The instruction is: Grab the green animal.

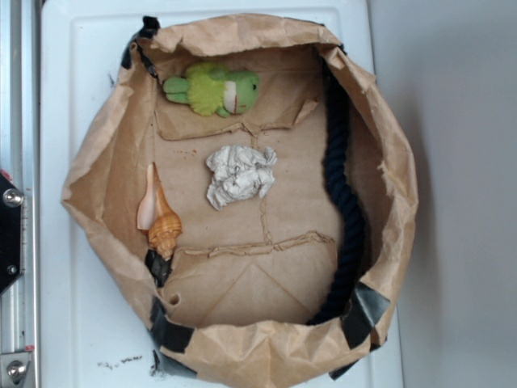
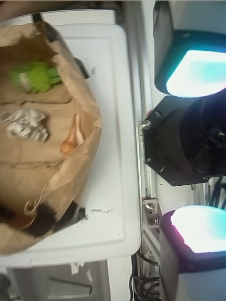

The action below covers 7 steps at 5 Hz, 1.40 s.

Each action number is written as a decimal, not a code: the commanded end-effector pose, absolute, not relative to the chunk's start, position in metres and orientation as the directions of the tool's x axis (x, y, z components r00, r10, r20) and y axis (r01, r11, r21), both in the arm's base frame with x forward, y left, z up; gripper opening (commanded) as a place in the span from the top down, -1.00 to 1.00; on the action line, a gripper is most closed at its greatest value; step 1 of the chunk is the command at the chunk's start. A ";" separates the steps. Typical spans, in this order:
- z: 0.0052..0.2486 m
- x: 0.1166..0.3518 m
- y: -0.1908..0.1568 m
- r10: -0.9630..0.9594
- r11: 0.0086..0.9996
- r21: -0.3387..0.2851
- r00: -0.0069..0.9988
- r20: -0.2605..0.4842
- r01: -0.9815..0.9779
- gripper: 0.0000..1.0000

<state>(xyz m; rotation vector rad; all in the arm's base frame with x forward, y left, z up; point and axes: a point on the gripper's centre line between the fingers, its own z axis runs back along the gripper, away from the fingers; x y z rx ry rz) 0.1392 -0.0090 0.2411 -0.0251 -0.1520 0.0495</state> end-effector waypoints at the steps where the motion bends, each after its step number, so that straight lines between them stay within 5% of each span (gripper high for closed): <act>1: 0.235 0.180 -0.016 -0.017 0.999 -0.028 0.977 0.213 0.023 -1.00; 2: 0.226 0.203 -0.017 -0.002 1.000 0.001 0.982 0.191 0.002 -1.00; 4: 0.192 0.253 -0.003 -0.155 0.988 0.044 0.946 0.285 0.148 -1.00; 5: 0.168 0.259 0.000 -0.223 0.974 0.037 0.929 0.295 0.222 -1.00; 6: 0.151 0.265 0.015 -0.286 0.958 0.108 0.906 0.312 0.265 -1.00; 7: 0.144 0.269 0.035 -0.252 0.968 0.064 0.922 0.293 0.244 -1.00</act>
